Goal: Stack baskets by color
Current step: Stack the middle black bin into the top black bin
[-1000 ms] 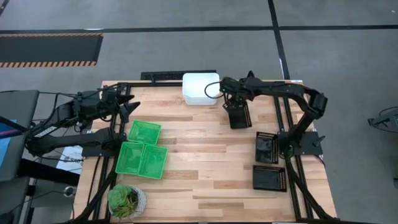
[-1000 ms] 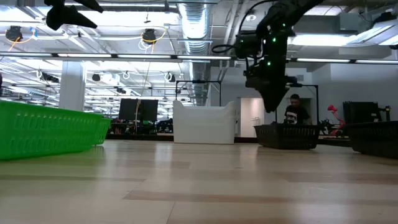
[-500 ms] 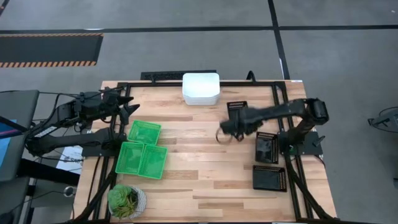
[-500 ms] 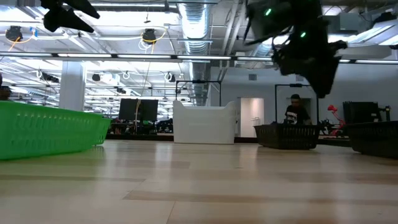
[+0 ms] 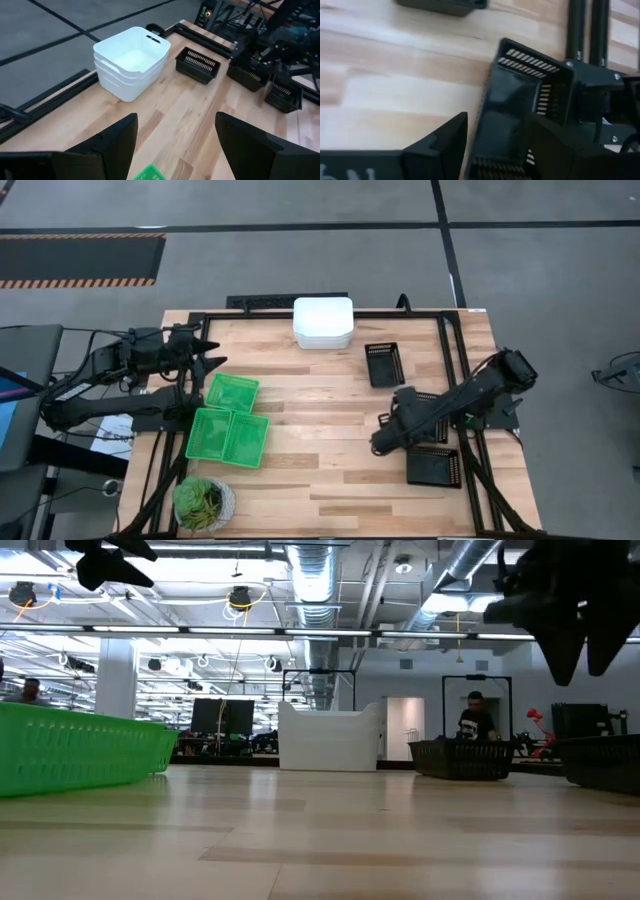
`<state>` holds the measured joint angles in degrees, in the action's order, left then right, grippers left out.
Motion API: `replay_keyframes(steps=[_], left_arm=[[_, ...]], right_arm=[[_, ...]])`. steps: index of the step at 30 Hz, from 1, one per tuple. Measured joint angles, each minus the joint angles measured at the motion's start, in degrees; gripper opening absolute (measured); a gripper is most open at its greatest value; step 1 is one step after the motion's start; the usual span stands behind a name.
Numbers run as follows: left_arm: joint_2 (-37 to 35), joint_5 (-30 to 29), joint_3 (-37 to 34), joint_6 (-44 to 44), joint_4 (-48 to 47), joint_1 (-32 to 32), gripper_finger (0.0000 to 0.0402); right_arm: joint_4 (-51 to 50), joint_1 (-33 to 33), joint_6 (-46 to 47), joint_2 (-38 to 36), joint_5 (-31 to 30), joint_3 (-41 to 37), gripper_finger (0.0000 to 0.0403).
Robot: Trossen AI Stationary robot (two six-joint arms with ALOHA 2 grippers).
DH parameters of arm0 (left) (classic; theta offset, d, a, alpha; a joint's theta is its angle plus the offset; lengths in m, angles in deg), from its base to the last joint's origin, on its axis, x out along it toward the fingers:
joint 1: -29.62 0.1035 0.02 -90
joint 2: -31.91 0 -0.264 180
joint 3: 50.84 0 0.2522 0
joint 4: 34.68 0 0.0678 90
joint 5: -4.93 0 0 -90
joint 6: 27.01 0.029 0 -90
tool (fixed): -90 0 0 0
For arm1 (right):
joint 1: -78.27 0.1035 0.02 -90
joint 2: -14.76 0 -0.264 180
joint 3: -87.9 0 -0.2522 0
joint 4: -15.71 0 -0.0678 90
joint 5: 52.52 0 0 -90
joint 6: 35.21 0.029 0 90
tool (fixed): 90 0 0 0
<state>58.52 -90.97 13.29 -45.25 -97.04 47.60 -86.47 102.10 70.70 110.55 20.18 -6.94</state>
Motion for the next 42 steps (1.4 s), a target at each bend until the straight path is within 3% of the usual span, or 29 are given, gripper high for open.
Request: replay_keyframes(steps=[4, 10, 17, 22, 29, 38, 42], left_arm=[[0.0, 0.0, 0.0, 0.2, 0.0, 0.0, 0.0256], [0.0, -0.4, 0.0, -0.5, 0.0, 0.0, 0.0256], [0.0, -2.5, 0.0, -1.0, 0.1, 0.0, 0.0256], [0.0, -2.5, 0.0, -1.4, 0.1, 0.0, 0.0256], [0.0, -3.8, 0.0, -2.5, 0.0, 0.0, 0.0256], [0.0, -4.0, 0.0, -2.4, 0.1, 0.0, 0.0256], [0.0, -7.6, 0.0, -1.2, 1.9, 0.0, 0.0256]], right_arm=[[3.0, -0.5, 2.1, 0.0, 0.9, -5.2, 0.0223], [18.1, -4.9, -3.9, -2.9, 3.0, -15.2, 0.022], [24.2, -6.8, -4.8, -6.9, 7.0, -23.9, 0.0213], [26.4, -6.7, -3.6, -7.5, 7.1, -25.5, 0.0162], [27.8, -6.7, -3.8, -6.9, 5.8, -26.7, 0.0017], [25.3, -7.0, -1.8, -6.7, 2.3, -26.4, 0.0008], [19.6, -9.3, -2.9, -6.8, 2.1, -24.0, 0.0005]])
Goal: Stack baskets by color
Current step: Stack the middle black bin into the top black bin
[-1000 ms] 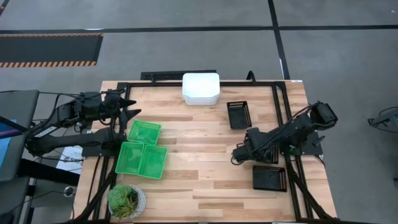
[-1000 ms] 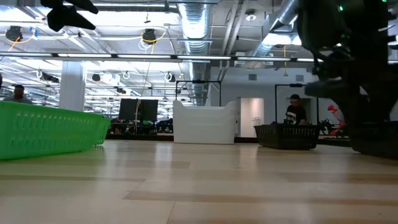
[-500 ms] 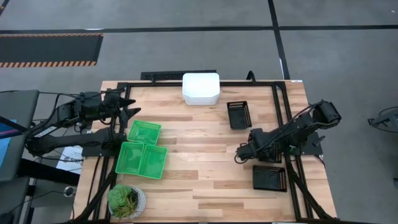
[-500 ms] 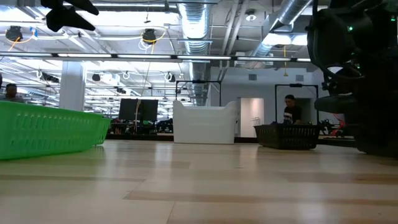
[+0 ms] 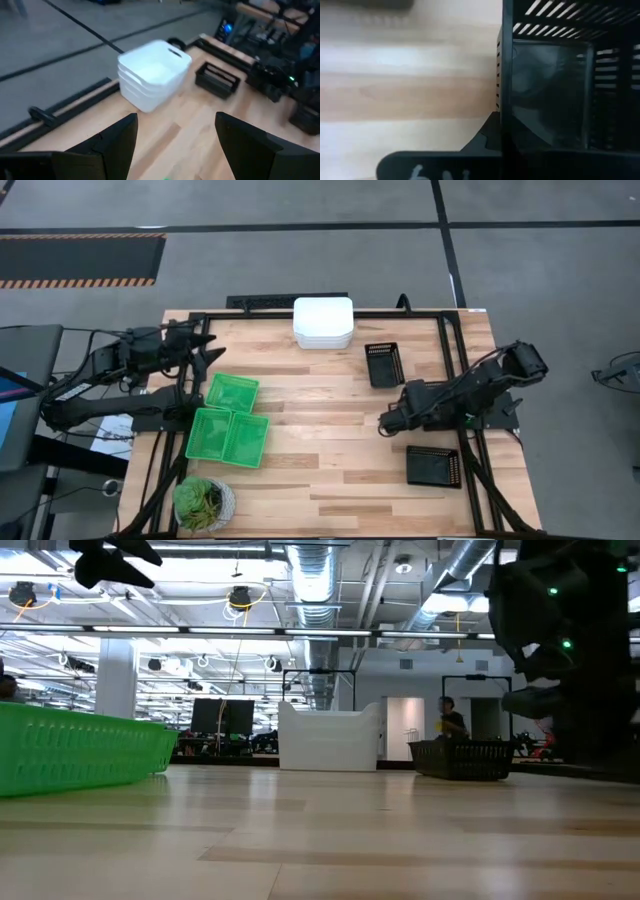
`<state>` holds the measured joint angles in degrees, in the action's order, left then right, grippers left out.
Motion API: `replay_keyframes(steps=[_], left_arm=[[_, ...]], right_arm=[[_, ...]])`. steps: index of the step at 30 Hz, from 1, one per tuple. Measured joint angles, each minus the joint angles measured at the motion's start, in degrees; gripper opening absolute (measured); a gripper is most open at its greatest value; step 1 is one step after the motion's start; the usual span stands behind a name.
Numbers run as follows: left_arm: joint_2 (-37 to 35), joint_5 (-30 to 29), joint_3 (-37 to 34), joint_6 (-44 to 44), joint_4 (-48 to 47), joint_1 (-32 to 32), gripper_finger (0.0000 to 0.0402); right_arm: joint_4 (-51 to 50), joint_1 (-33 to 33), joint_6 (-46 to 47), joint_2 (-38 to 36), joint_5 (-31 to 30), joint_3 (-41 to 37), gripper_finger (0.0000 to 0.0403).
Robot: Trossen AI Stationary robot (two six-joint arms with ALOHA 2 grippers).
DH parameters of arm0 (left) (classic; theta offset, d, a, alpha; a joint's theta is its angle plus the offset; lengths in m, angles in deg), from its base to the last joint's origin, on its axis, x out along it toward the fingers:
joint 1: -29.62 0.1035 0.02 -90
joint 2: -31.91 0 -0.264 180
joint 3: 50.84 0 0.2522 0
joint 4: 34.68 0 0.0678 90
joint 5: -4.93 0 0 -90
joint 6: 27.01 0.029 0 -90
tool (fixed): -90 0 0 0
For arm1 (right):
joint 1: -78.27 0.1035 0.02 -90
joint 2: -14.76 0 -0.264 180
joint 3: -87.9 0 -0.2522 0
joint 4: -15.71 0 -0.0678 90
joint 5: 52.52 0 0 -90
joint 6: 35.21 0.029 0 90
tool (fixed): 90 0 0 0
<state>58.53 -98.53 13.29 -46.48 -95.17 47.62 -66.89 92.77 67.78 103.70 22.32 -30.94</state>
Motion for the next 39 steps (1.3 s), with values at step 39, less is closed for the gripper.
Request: replay_keyframes(steps=[39], left_arm=[[0.0, 0.2, 0.0, 3.6, 5.3, 0.0, 0.0256]], right_arm=[[18.6, -40.4, -68.1, 3.0, -8.2, 19.5, 0.0006]])
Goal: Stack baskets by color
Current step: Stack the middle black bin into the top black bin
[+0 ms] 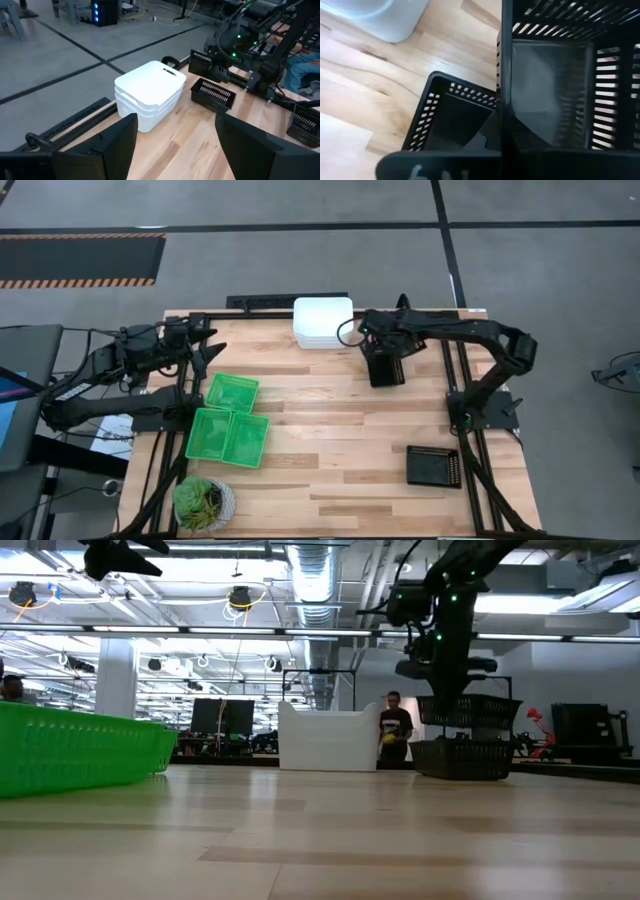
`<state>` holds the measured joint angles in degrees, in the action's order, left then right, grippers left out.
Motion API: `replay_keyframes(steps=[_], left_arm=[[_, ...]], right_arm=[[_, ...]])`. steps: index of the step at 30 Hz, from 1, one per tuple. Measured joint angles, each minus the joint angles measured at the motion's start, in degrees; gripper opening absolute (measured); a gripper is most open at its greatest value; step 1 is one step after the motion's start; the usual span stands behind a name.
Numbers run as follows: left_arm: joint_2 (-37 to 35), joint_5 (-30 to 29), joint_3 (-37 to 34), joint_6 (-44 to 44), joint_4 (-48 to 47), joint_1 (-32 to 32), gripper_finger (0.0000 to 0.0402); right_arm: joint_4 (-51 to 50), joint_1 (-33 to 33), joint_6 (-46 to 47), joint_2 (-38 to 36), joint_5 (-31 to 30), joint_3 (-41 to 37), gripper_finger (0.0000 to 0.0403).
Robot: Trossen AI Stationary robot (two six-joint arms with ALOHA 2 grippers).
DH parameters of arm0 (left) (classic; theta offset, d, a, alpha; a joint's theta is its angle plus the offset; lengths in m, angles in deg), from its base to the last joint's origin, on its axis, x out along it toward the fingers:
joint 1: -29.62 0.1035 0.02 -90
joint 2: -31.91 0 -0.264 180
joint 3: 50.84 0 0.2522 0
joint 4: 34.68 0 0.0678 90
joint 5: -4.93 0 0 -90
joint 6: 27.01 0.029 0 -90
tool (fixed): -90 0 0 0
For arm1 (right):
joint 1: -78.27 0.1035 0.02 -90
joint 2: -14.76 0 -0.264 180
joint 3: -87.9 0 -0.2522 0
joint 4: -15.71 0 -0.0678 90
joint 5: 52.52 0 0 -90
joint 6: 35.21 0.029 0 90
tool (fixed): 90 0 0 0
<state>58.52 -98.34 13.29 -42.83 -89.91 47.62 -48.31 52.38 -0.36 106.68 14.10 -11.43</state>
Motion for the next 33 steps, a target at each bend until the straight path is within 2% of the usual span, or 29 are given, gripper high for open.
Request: replay_keyframes(steps=[10, 20, 33], left_arm=[[0.0, 0.0, 0.0, -1.8, -0.3, 0.0, 0.0256], [0.0, 0.0, 0.0, -2.5, -0.3, 0.0, 0.0256], [0.0, 0.0, 0.0, -3.3, -0.9, 0.0, 0.0256]], right_arm=[[1.3, 1.1, 0.9, 3.5, 1.7, 0.0, 0.0014], [1.2, 4.3, 1.7, 3.1, 2.1, 0.0, 0.0015], [1.4, 5.7, 10.6, 3.0, 2.7, -0.9, 0.0014]])
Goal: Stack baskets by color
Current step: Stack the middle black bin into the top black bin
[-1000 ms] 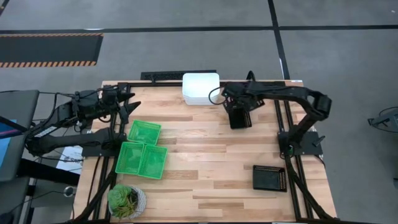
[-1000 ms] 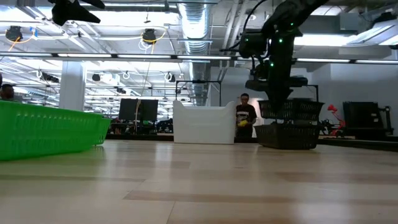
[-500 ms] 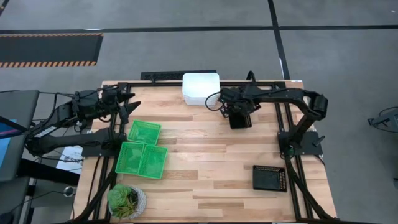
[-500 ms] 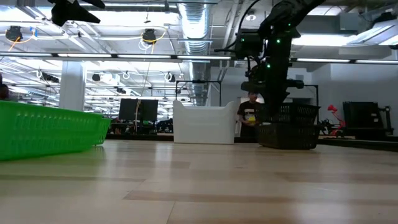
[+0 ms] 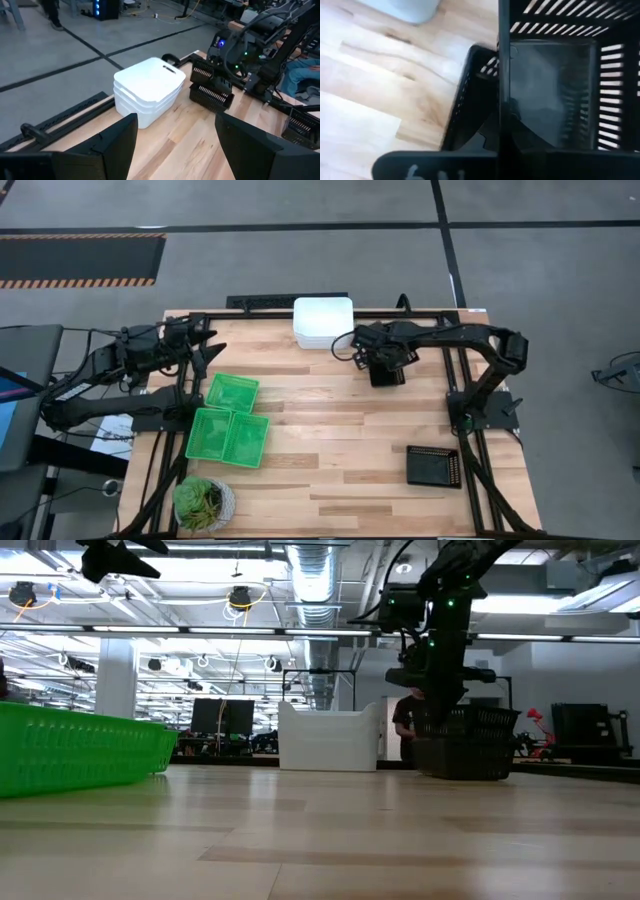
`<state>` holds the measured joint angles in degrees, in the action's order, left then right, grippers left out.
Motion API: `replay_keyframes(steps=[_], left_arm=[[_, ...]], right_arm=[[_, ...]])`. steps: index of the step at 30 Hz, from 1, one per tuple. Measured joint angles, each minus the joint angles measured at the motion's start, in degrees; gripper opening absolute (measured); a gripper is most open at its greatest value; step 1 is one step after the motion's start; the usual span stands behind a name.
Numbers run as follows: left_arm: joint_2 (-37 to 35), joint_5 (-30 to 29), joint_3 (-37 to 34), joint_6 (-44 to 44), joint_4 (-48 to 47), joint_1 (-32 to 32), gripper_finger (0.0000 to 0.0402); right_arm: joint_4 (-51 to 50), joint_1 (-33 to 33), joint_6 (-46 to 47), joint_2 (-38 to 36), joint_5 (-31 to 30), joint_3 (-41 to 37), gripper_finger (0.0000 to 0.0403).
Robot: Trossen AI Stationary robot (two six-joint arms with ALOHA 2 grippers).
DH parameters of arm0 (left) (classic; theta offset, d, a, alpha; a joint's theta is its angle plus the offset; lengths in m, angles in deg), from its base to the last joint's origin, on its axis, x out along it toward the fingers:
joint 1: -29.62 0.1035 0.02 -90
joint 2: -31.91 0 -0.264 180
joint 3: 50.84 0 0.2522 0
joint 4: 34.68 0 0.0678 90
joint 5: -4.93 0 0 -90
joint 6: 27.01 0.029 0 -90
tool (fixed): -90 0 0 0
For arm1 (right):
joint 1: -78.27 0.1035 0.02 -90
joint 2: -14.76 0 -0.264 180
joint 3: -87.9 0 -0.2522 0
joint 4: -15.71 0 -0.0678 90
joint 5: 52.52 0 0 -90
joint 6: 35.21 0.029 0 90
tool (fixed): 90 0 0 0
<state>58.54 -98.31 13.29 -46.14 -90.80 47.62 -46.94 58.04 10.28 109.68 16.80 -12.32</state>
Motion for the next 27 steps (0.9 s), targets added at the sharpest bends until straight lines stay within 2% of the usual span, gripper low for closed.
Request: replay_keyframes(steps=[8, 17, 27], left_arm=[[0.0, 0.0, 0.0, -1.5, -1.9, 0.0, 0.0256], [0.0, 0.0, 0.0, -1.7, -1.9, 0.0, 0.0256], [0.0, 1.3, 0.0, -1.7, -2.0, 0.0, 0.0256]], right_arm=[[-0.5, 3.5, 2.8, 0.0, 0.6, -0.4, 0.0016], [-4.4, 4.9, 4.2, 0.0, 0.6, 3.4, 0.0013], [-5.9, 7.4, 10.9, 0.3, -2.1, 5.8, 0.0011]])
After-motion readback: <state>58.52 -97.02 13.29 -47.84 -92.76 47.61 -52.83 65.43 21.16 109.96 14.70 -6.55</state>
